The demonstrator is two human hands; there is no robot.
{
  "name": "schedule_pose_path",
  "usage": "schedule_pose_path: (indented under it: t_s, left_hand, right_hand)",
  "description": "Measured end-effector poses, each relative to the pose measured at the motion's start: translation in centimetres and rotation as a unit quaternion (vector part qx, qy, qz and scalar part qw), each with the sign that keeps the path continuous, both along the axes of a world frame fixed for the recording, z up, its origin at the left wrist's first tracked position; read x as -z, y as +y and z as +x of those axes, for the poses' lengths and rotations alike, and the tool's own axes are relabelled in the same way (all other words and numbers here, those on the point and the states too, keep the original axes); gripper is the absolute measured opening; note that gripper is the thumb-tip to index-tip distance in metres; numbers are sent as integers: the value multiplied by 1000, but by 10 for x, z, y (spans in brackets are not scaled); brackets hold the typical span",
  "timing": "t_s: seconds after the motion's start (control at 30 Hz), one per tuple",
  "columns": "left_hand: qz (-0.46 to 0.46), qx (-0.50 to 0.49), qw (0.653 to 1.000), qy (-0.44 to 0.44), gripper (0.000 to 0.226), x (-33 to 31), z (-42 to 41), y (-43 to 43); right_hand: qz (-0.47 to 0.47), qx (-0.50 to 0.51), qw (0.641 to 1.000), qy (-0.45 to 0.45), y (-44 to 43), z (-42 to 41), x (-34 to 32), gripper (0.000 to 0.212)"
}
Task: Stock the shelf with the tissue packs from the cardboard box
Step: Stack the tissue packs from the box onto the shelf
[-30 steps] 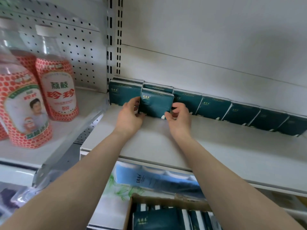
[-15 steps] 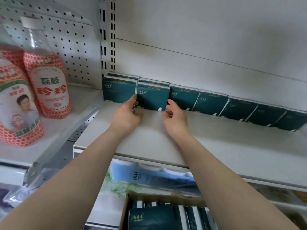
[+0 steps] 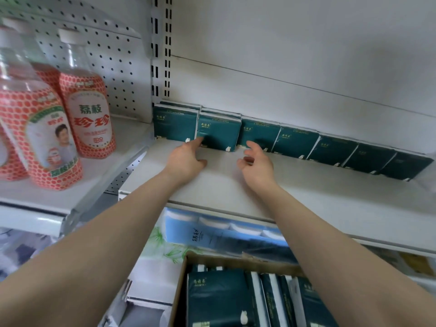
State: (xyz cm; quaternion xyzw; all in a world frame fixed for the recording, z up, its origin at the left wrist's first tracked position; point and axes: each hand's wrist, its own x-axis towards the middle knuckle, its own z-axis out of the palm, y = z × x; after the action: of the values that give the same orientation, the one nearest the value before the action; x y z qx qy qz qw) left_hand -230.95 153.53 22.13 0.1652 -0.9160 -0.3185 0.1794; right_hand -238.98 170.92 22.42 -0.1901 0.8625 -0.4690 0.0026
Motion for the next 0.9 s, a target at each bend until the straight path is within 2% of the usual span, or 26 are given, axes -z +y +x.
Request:
schedule_pose_path:
  t_s: [0.13,0.37,0.5,0.6,0.7,0.83,0.9]
  left_hand:
    - [76,5,997,-4,64,-13,20,3]
    - [52,21,996,64,39,-47,82,33]
    - [56,59,995,55,20,-50,117,58]
    - [50,110,993,-2,14,-38,138,76]
    - [13,156,983,-94,14,-17,155,93]
    - [-63,184,956,-221,28,12,174,105]
    - [-127,182,935,-275,39,20,179,105]
  right_hand:
    - [-11,-25,1000,13,40,23,-4,50]
    - [-34,-13,997,71,84,63,-22,33]
    - [-53,-32,995,81,99,94,-27,24]
    - [-21,-65,996,62,110,119,-28,18]
    - [37,-108,993,23,120,143,-22,10]
    - [166,-129,978,-6,131,164,4,9]
    - [192,-128,972,-46,137,169,18,10]
